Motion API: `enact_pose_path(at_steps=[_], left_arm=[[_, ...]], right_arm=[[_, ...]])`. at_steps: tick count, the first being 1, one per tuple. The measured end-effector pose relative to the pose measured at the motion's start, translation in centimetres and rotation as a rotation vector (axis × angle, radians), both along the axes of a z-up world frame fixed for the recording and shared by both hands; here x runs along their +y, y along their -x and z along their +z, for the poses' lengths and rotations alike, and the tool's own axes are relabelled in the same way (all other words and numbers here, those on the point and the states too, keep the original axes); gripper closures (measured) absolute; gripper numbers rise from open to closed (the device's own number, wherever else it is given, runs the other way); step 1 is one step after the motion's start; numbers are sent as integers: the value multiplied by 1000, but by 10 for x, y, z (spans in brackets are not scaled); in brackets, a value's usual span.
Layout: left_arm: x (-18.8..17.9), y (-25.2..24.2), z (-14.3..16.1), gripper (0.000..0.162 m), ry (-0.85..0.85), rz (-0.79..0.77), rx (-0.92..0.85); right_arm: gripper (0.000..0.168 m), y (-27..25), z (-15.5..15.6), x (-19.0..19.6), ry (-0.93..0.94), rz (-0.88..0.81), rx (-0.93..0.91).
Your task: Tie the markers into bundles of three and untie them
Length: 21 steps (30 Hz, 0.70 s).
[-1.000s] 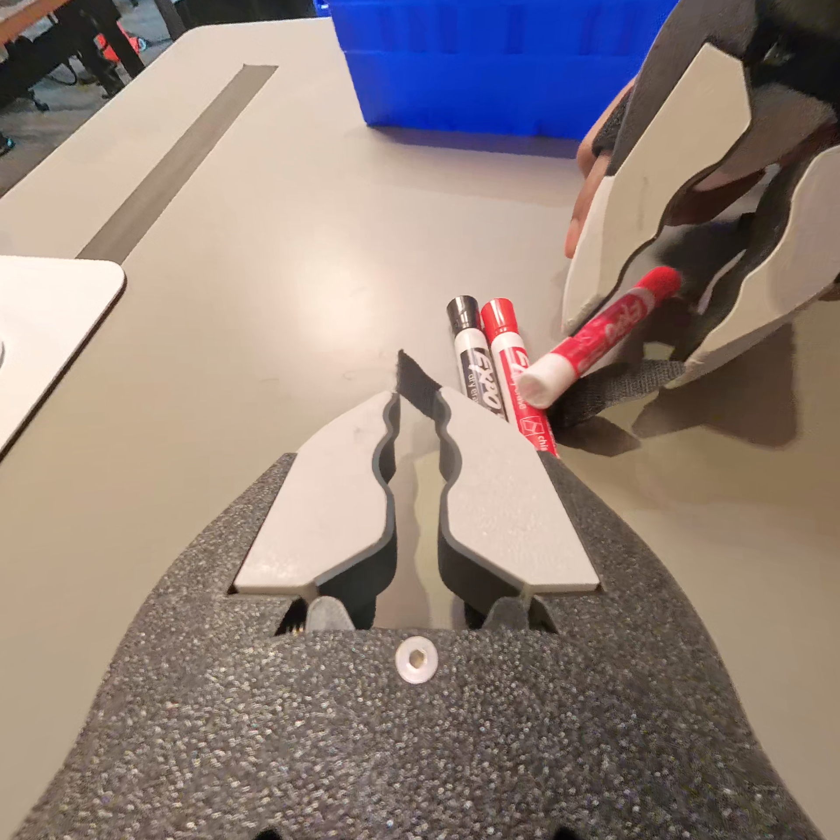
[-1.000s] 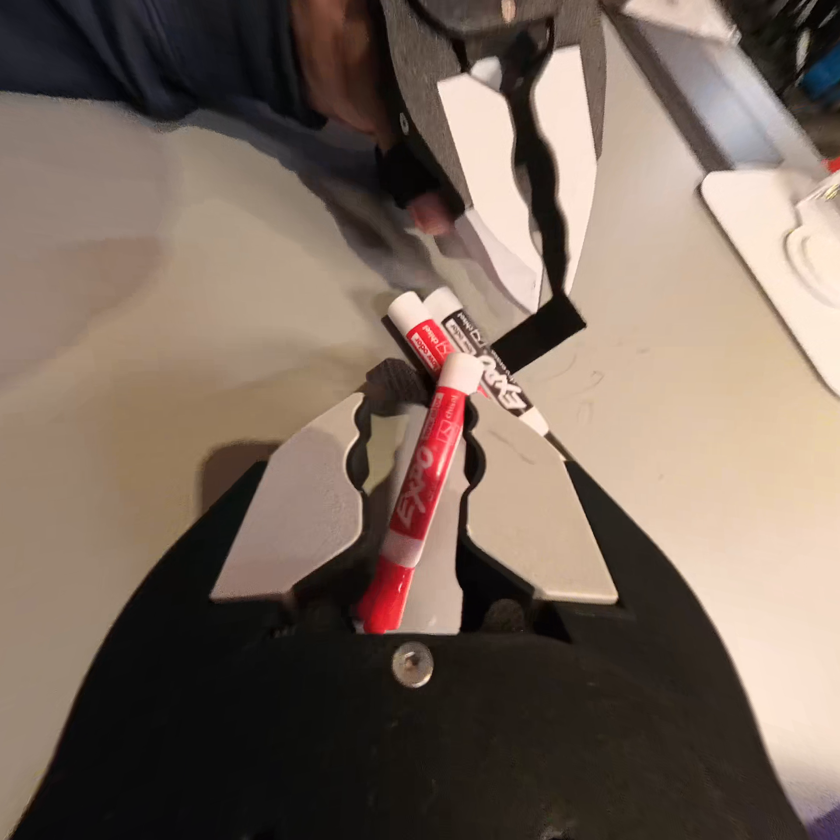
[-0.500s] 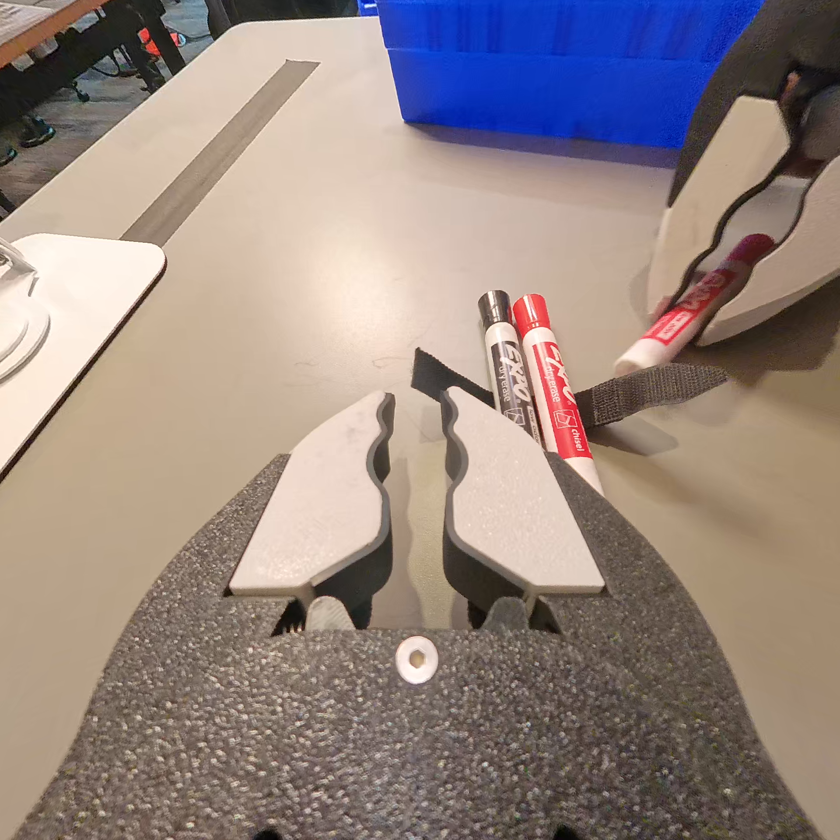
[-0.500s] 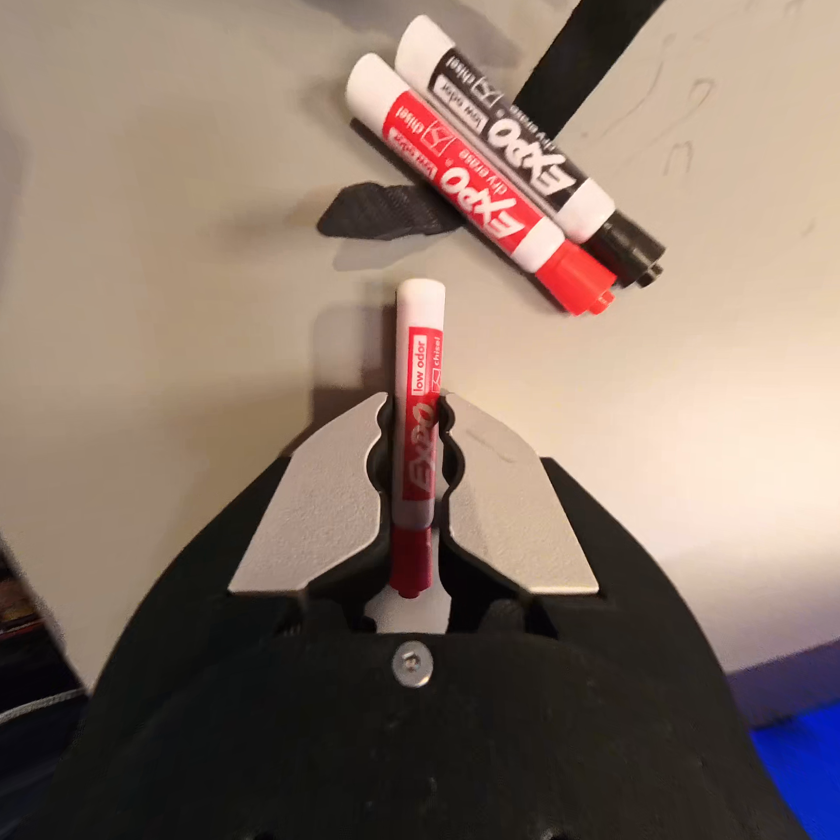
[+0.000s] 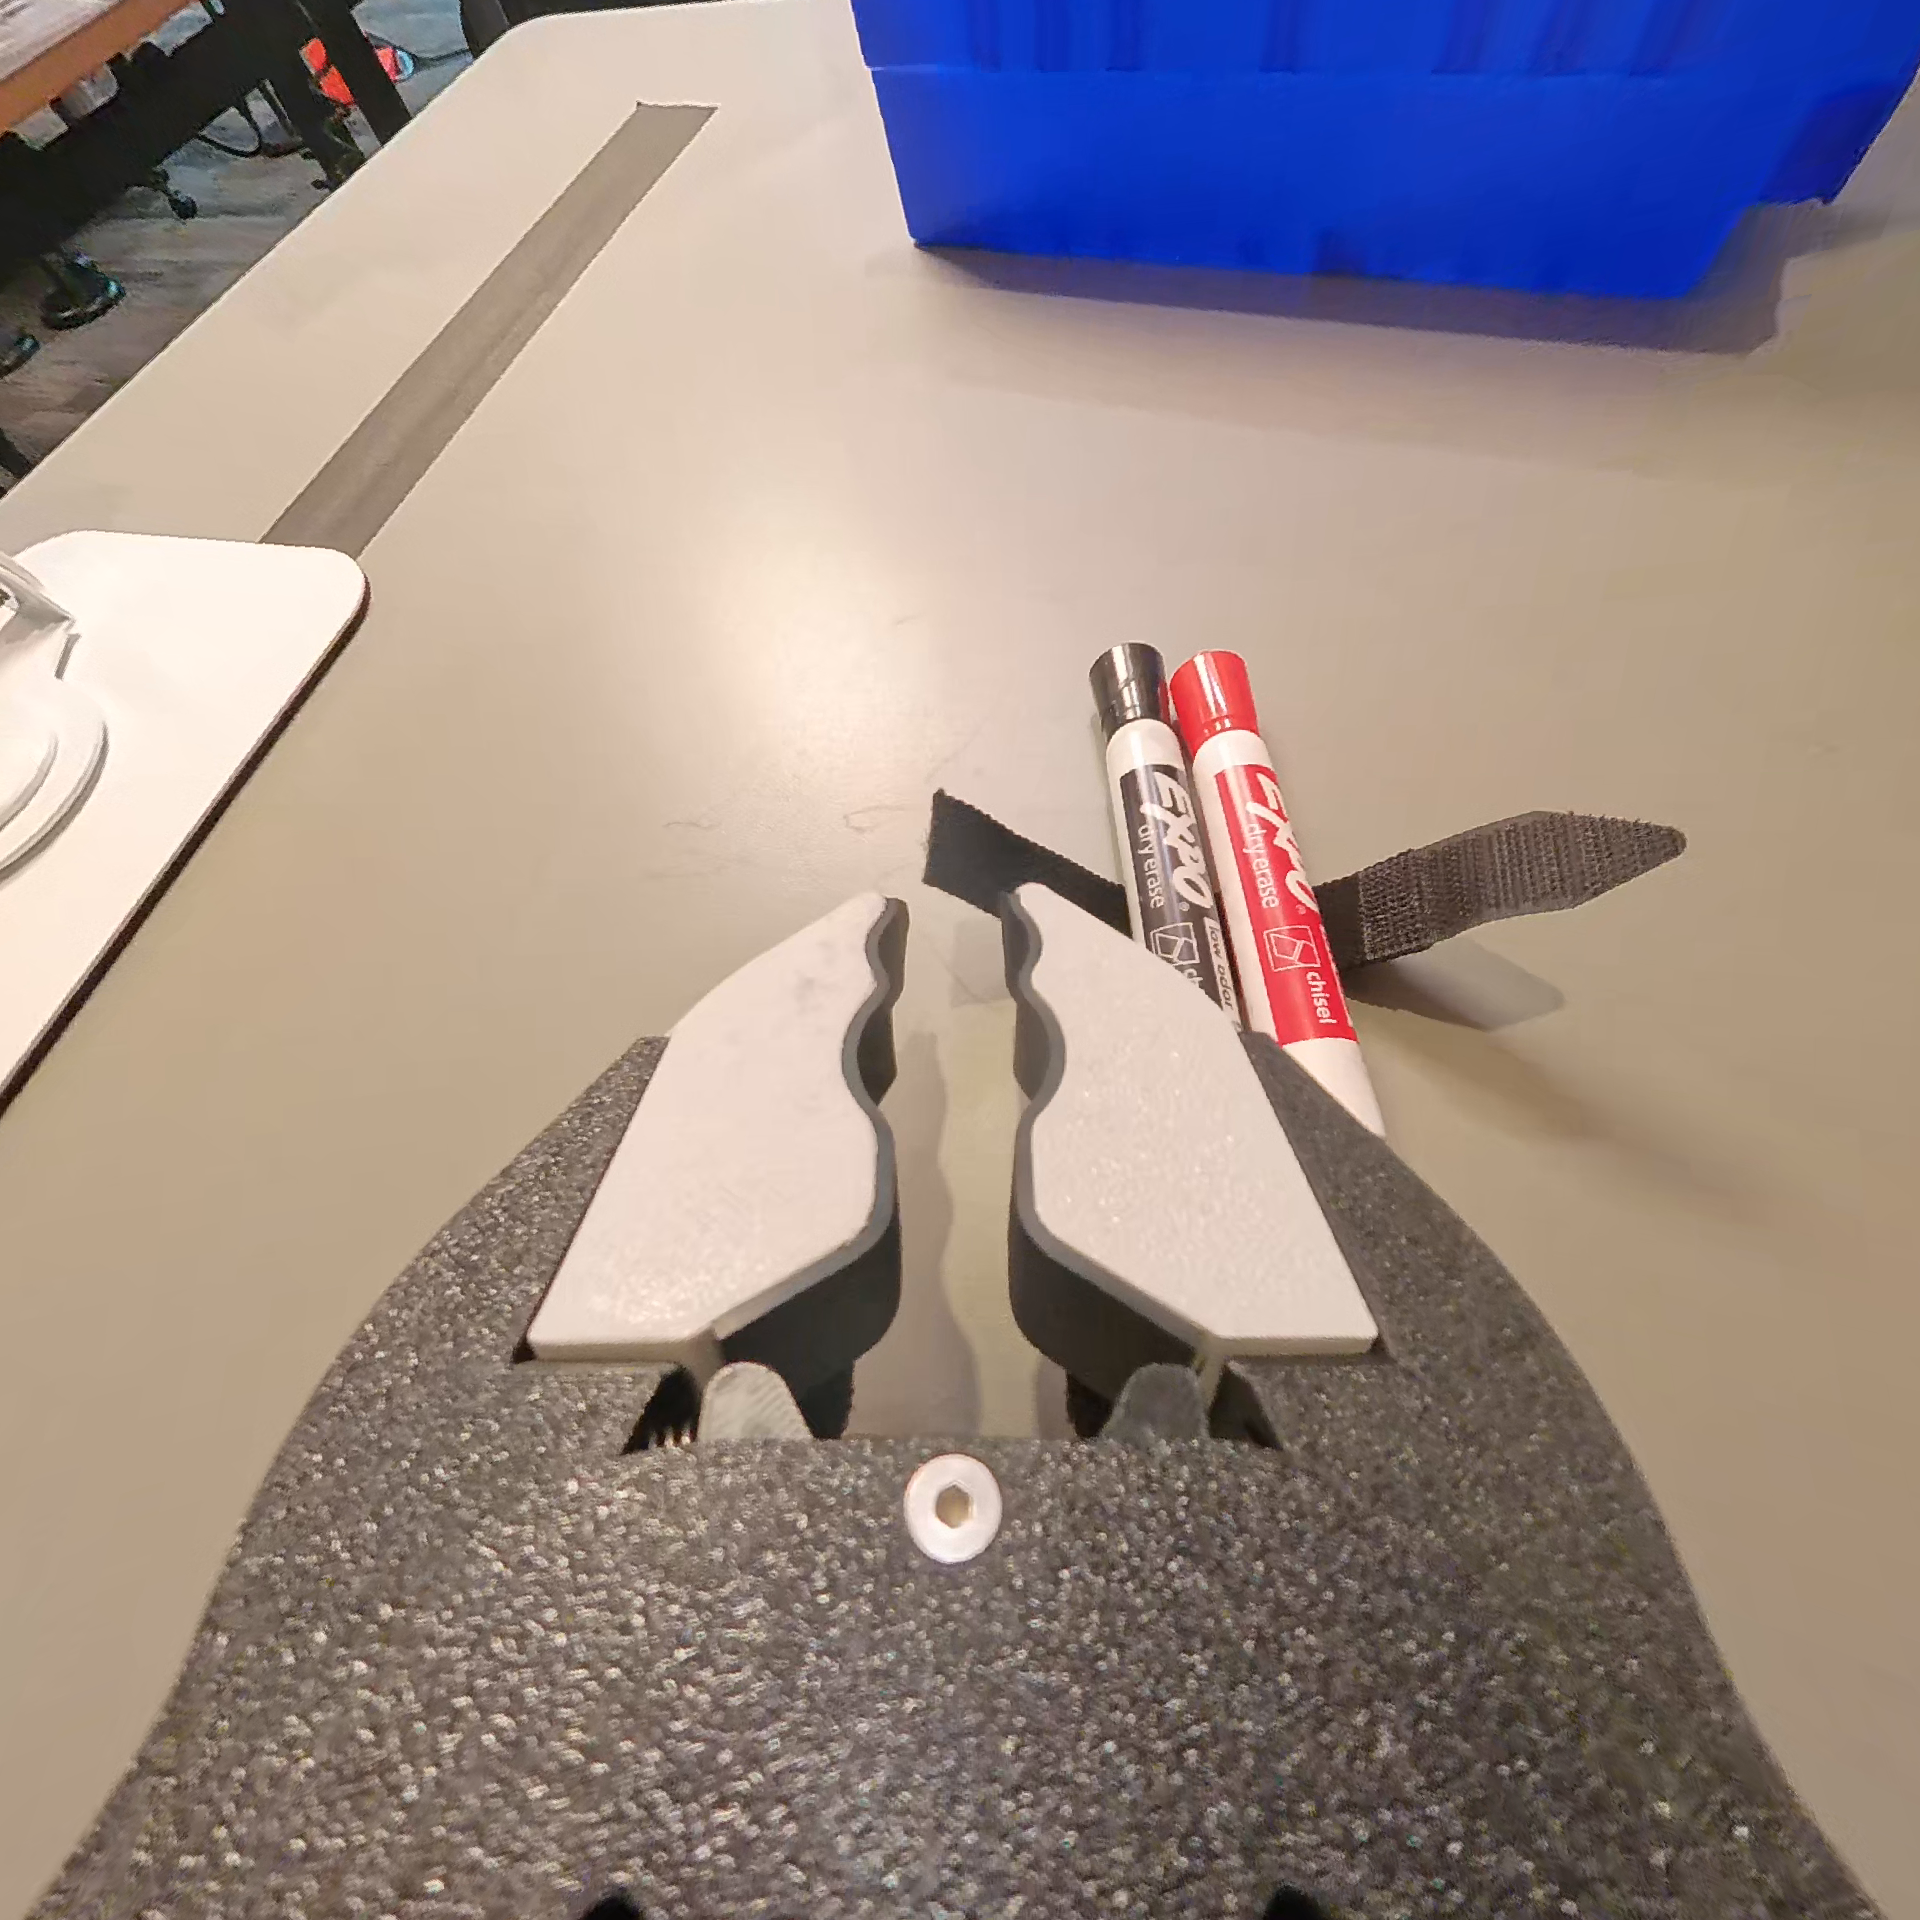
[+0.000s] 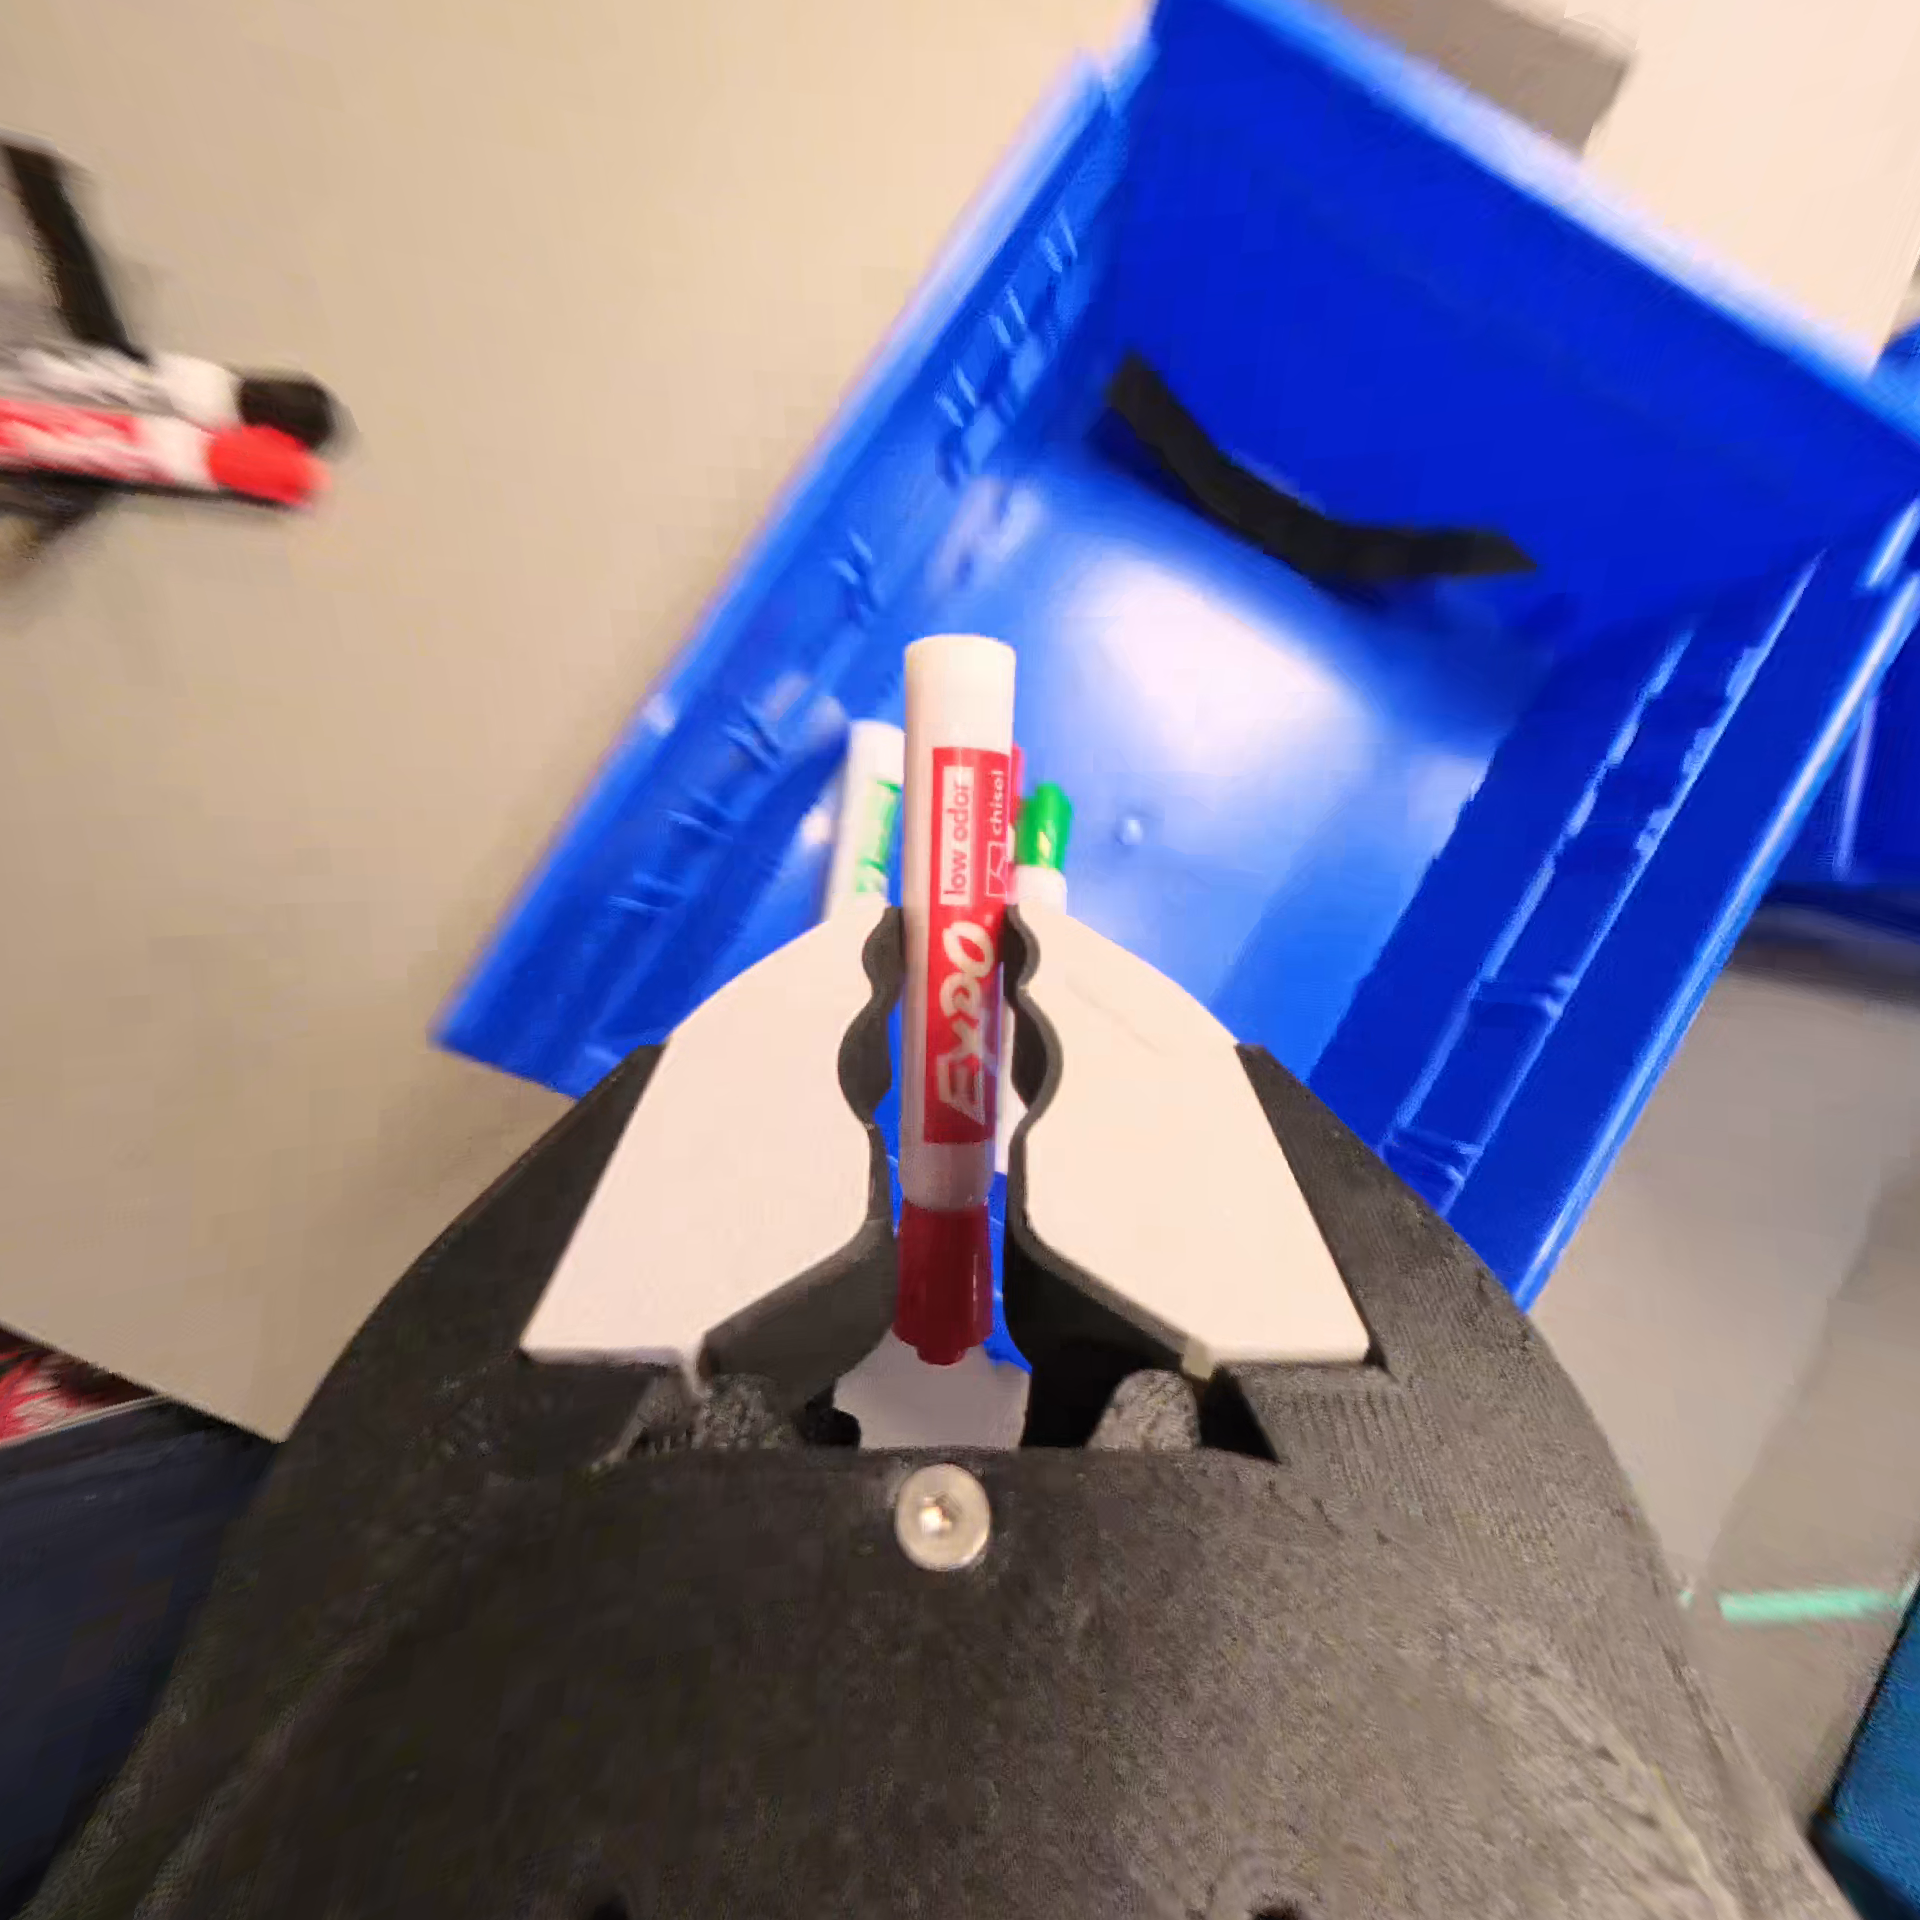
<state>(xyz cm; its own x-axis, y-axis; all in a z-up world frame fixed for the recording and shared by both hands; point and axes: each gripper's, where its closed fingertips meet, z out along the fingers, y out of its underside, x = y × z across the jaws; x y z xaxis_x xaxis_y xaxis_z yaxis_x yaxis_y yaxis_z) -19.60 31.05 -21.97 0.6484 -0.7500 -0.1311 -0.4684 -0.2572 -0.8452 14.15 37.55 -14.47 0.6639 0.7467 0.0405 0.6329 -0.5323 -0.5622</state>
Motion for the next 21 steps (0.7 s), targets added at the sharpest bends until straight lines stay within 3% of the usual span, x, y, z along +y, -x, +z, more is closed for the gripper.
enact_pose_path(at_steps=[4,9,11,14,21], left_arm=[[-1,-1,-1,145,-2,-11,13],[-2,-2,-1,145,-5,-14,14],[-2,-2,-2,145,-1,-15,17],[-2,-3,-3,145,6,-22,20],[-2,-3,-4,145,9,-23,25]], right_arm=[[149,-26,-56,23,115,-69,-91],[149,-40,-90,38,178,-164,-148],[142,-41,-101,33,229,-162,-172],[124,-38,-107,23,303,-130,-164],[121,-37,-78,27,203,-101,-142]])
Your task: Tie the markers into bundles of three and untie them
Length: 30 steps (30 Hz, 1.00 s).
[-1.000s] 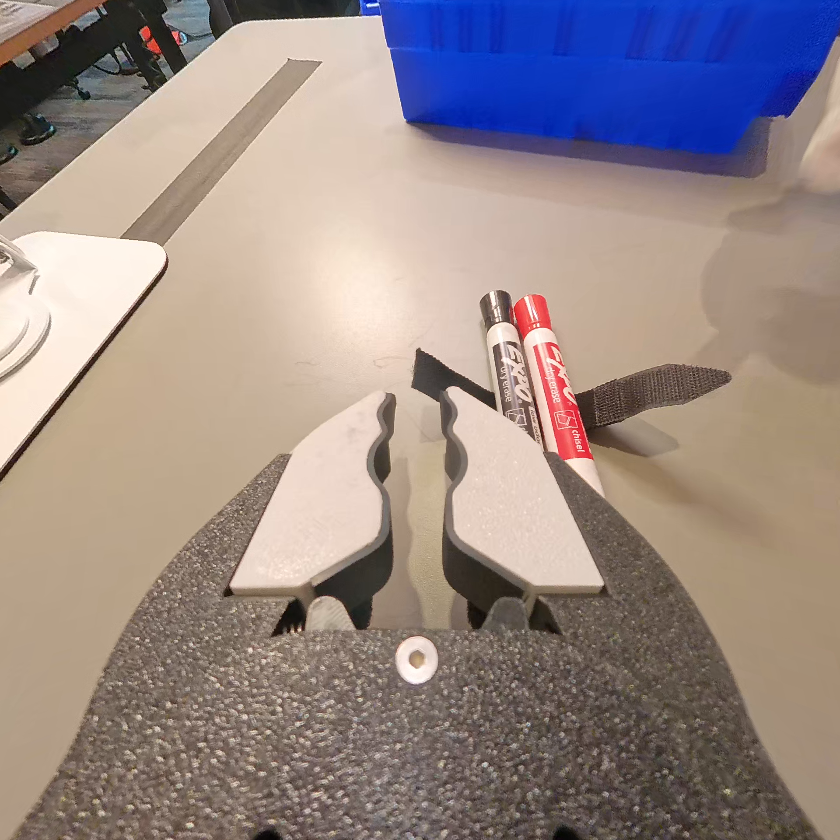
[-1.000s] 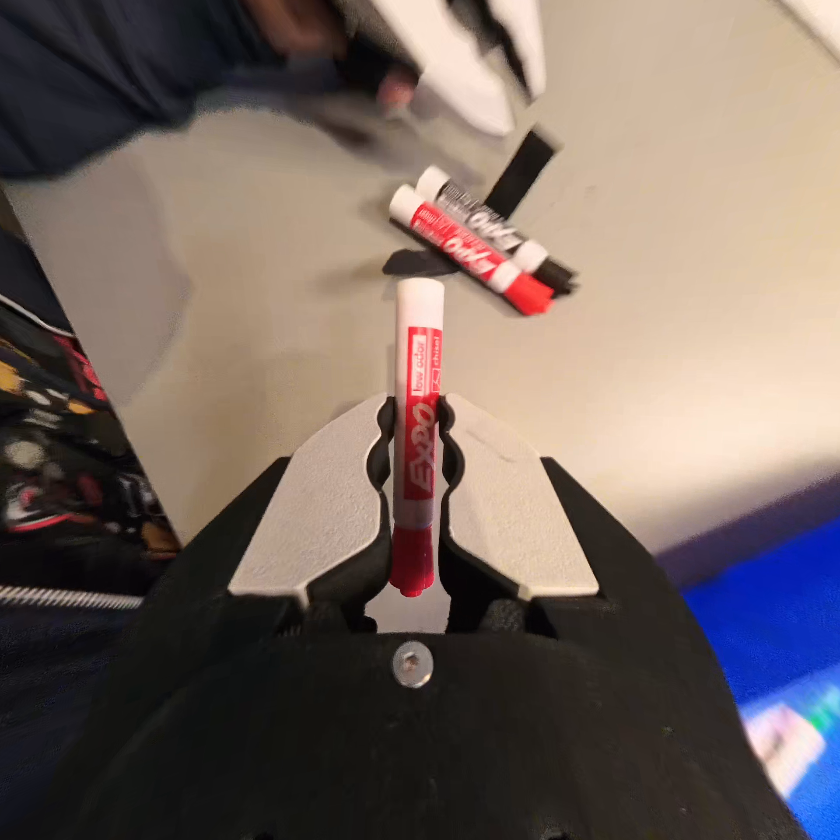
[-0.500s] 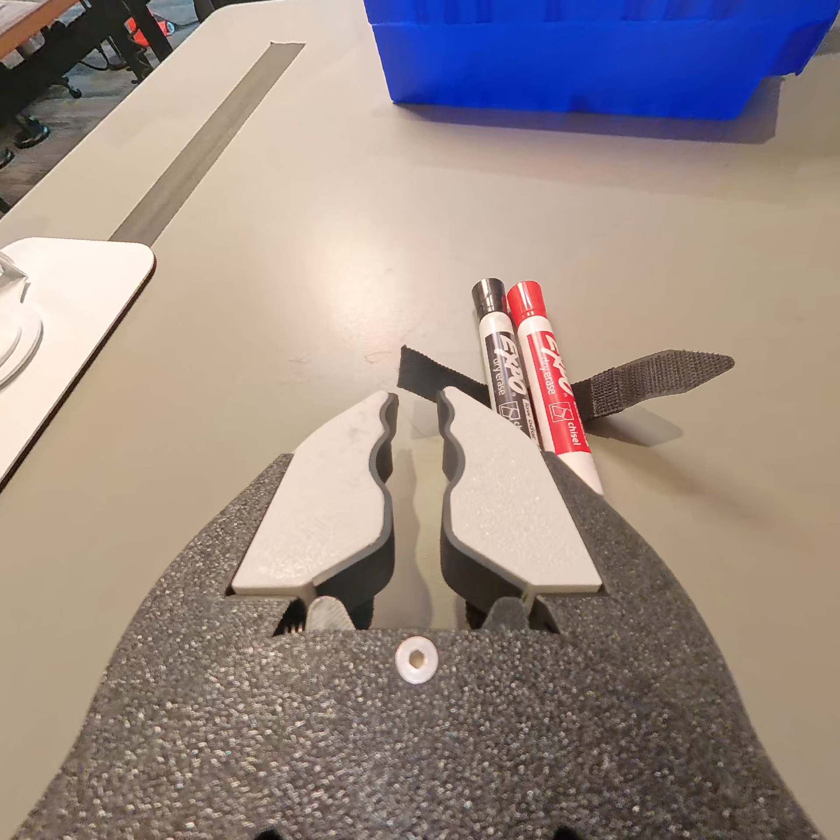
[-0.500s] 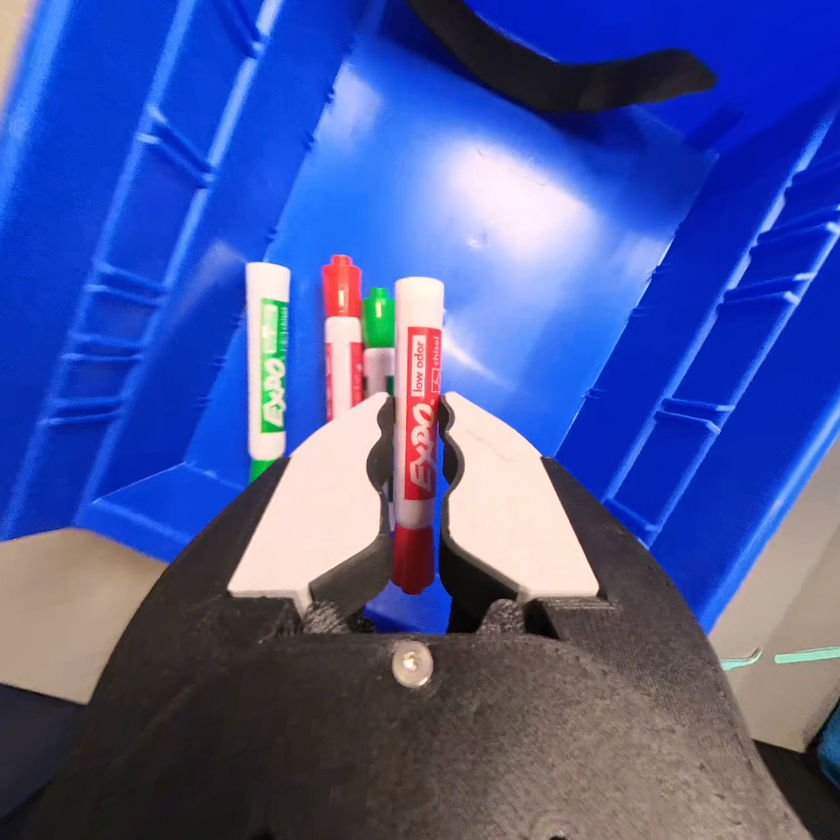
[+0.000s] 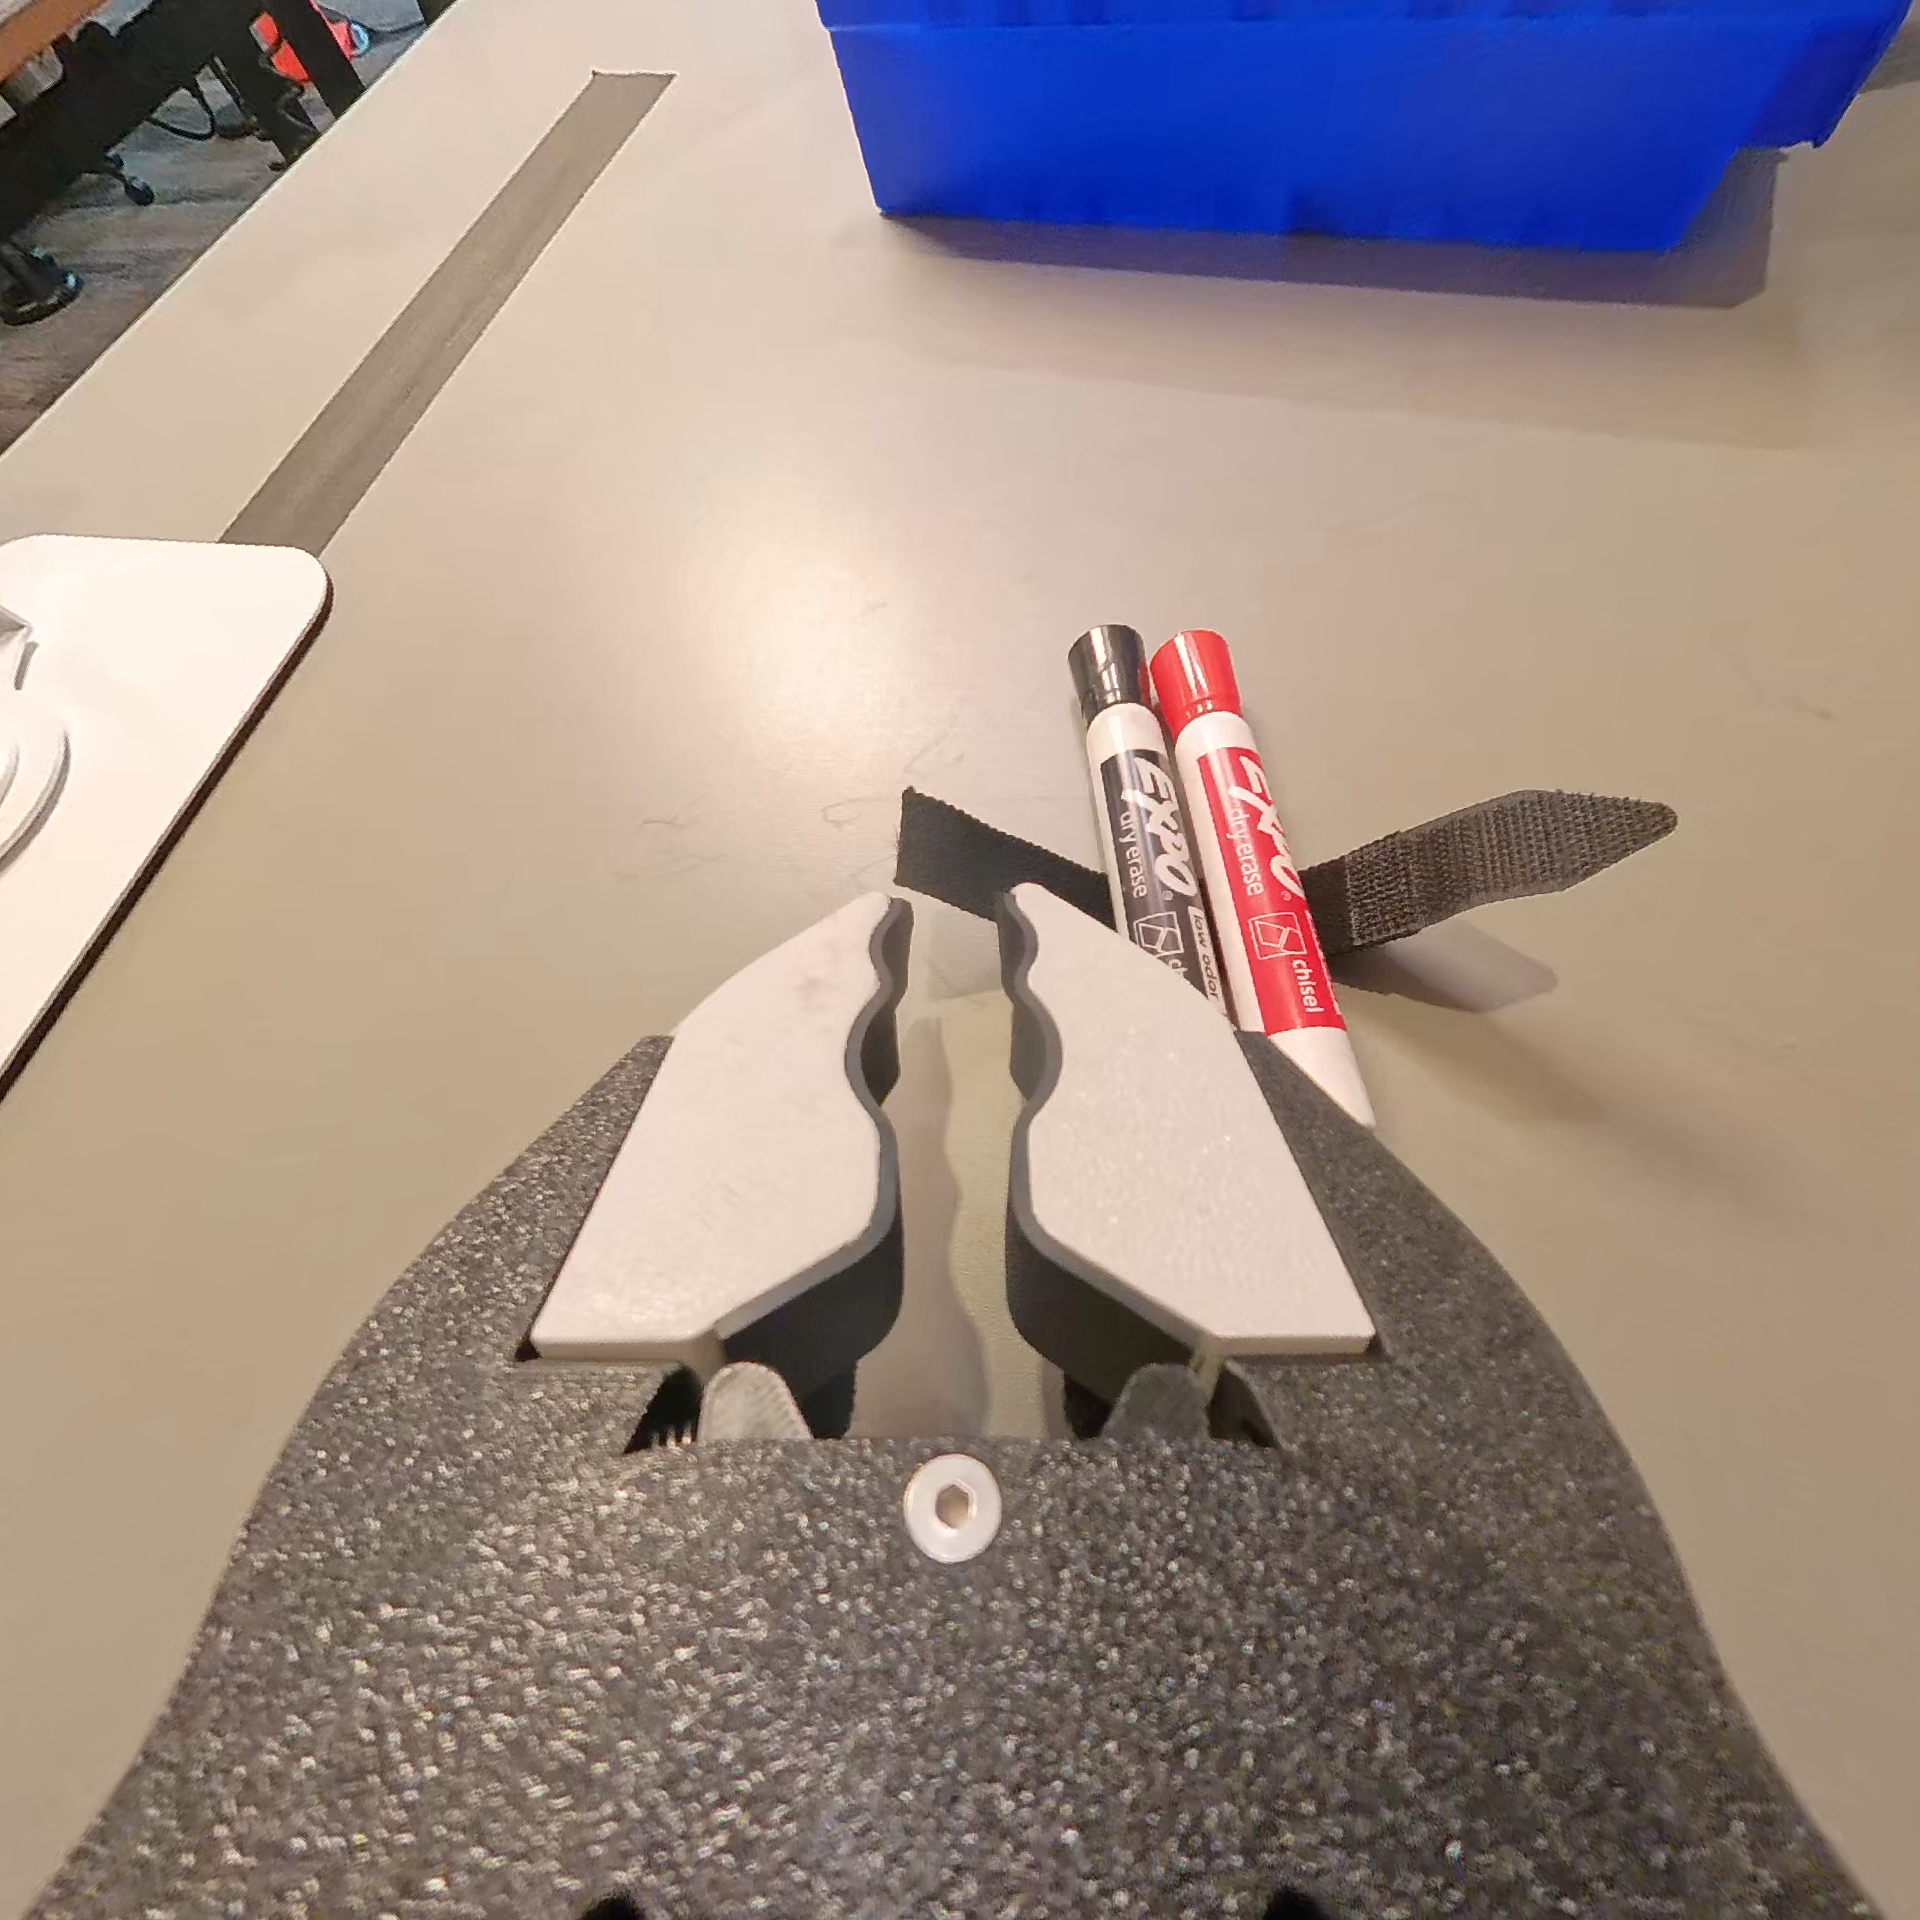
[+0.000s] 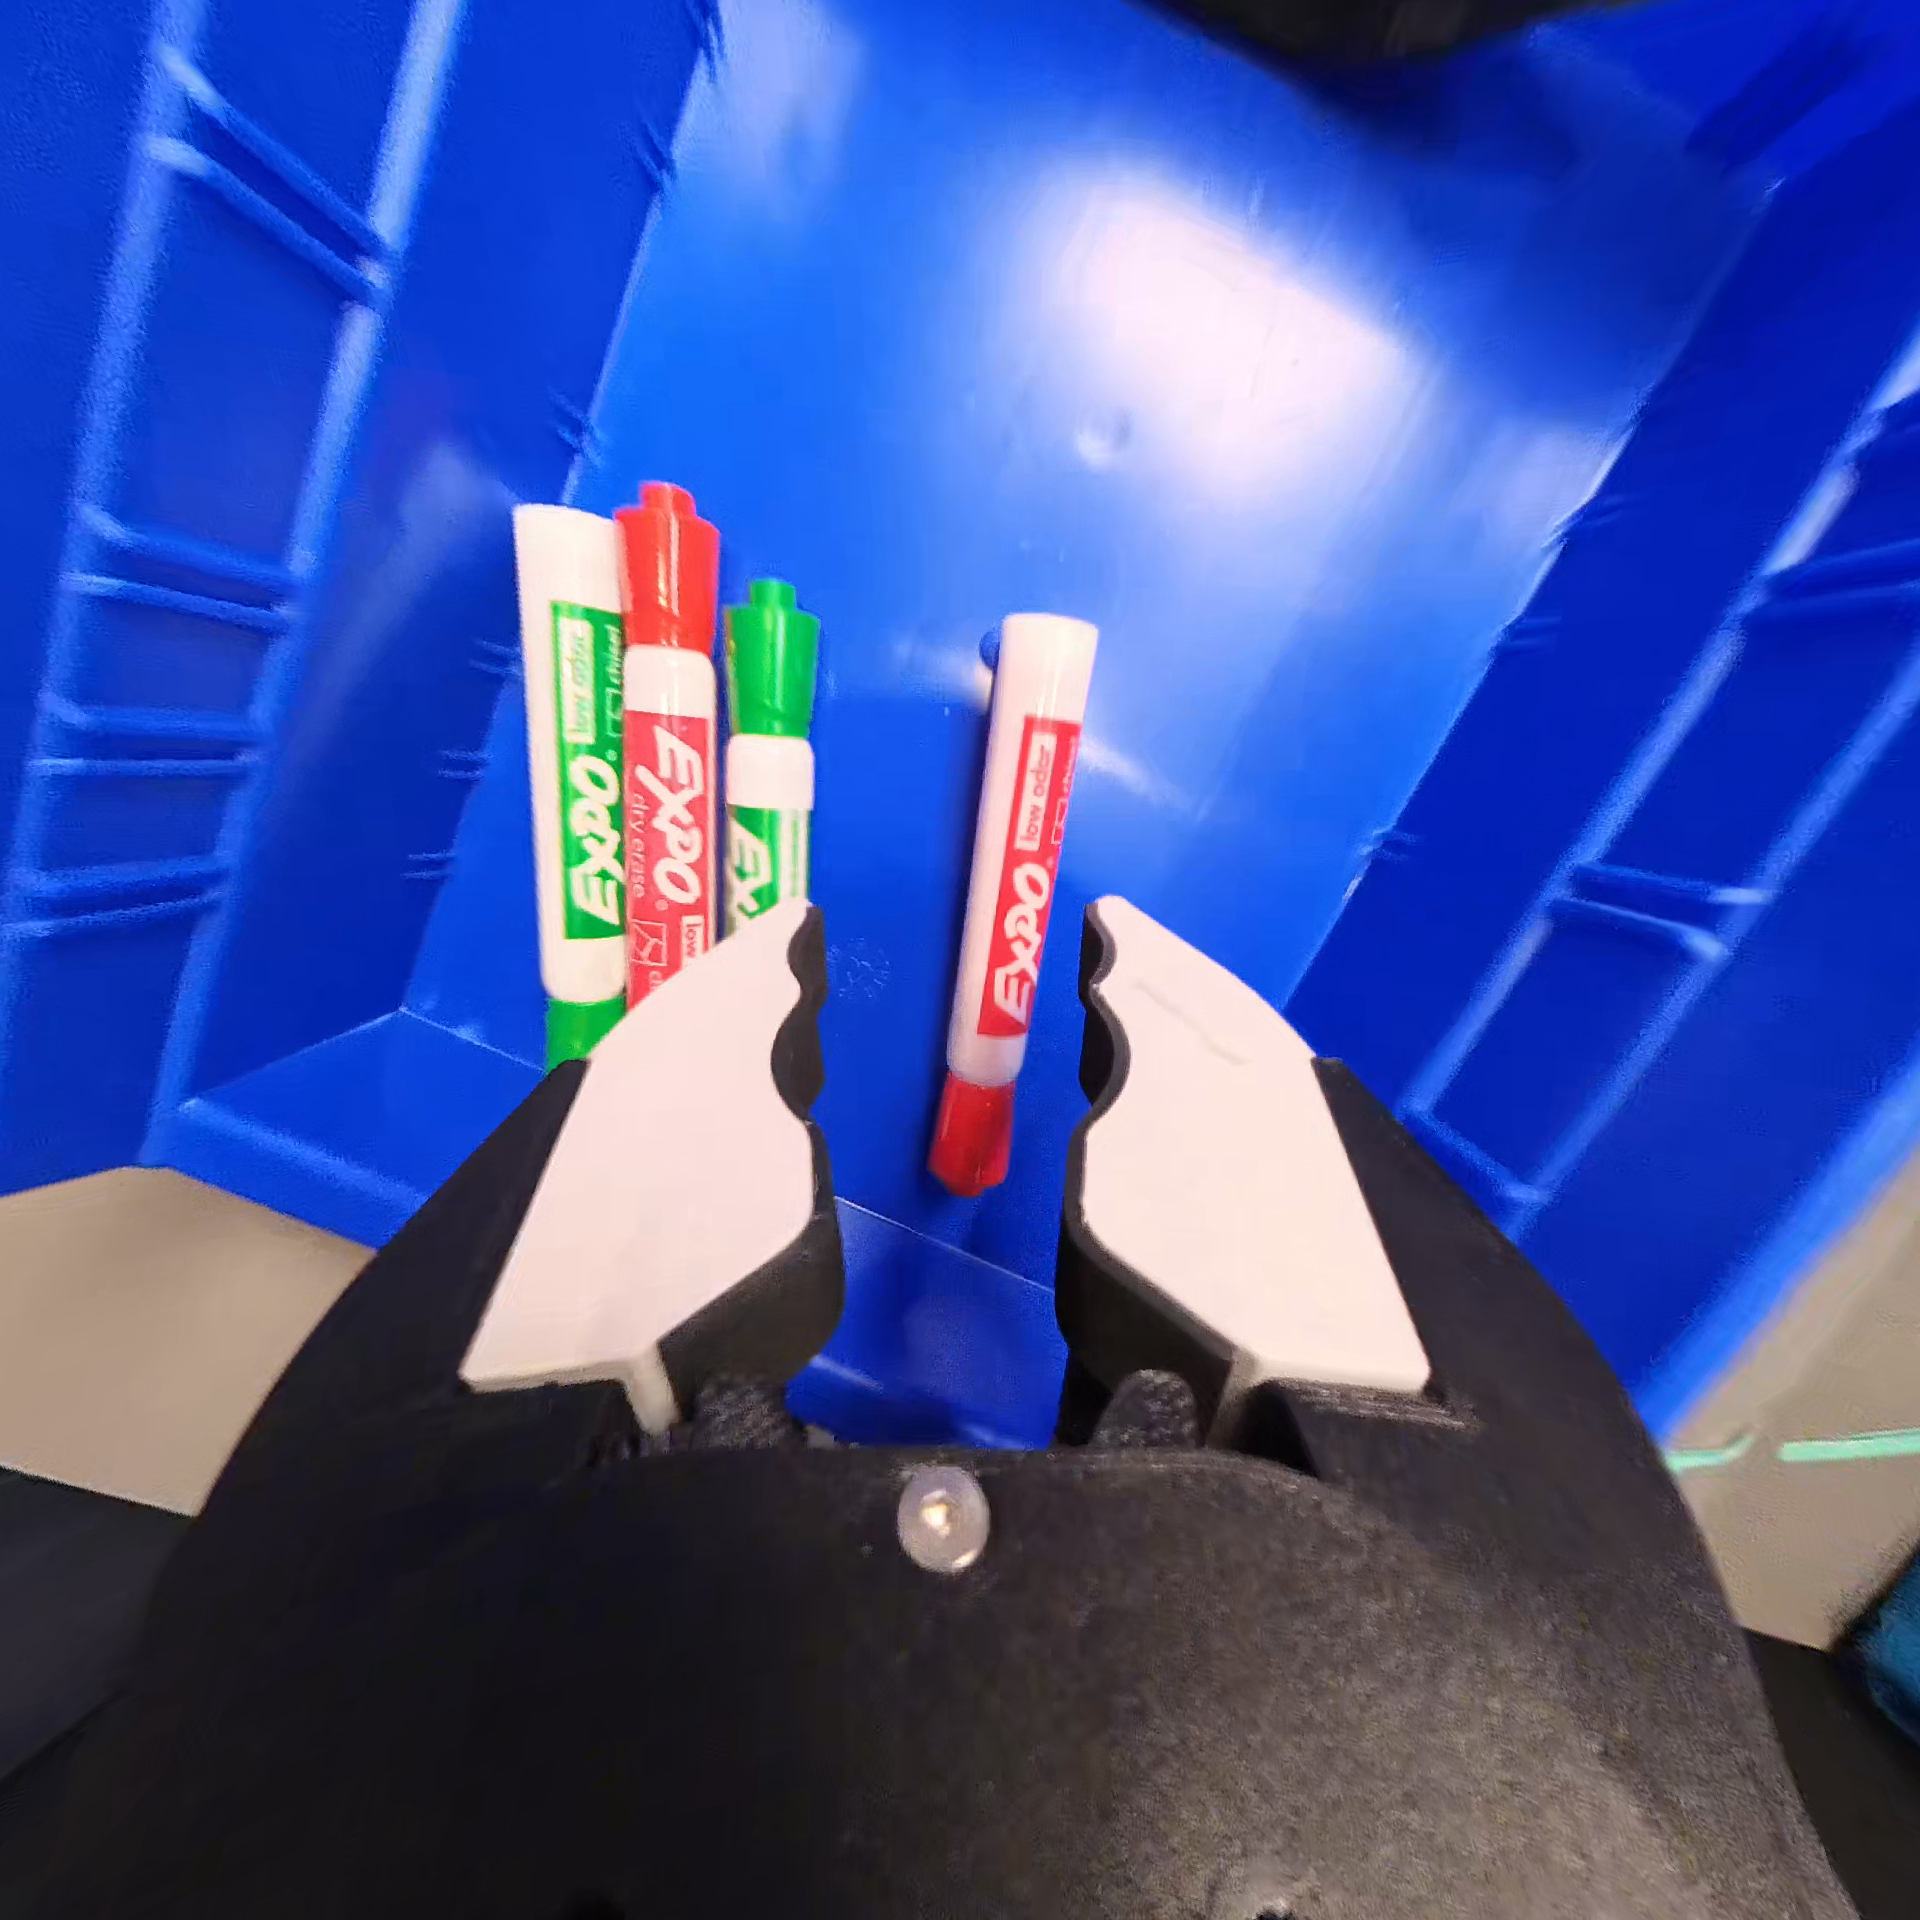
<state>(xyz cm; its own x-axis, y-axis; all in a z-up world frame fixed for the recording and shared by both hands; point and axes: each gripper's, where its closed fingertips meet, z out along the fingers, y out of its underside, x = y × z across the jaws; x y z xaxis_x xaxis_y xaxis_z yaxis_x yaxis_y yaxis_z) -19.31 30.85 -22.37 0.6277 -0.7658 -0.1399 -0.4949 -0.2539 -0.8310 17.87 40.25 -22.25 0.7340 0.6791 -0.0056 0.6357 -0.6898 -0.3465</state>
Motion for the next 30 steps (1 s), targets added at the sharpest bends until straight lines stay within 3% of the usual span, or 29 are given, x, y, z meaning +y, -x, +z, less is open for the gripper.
enact_pose_path(at_steps=[3,7,12,15,18,21,24,30], left_arm=[[0,0,-1,145,2,-1,10],[1,0,-3,145,10,5,18],[0,0,0,145,62,12,-52],[-4,-4,0,144,173,15,-141],[-3,-5,-1,144,229,30,-182],[-2,-5,-5,144,291,26,-203],[2,-6,-8,142,379,17,-247],[7,-7,-9,137,490,13,-333]], right_arm=[[122,23,40,-5,-118,90,35],[129,98,91,-40,-262,357,71],[130,215,100,-111,-258,737,154],[131,271,86,-134,-219,861,212],[132,303,50,-134,-175,915,171],[143,316,14,-125,-130,969,123],[152,325,-2,-127,-67,1002,172],[144,325,-25,-126,-37,1046,72]])
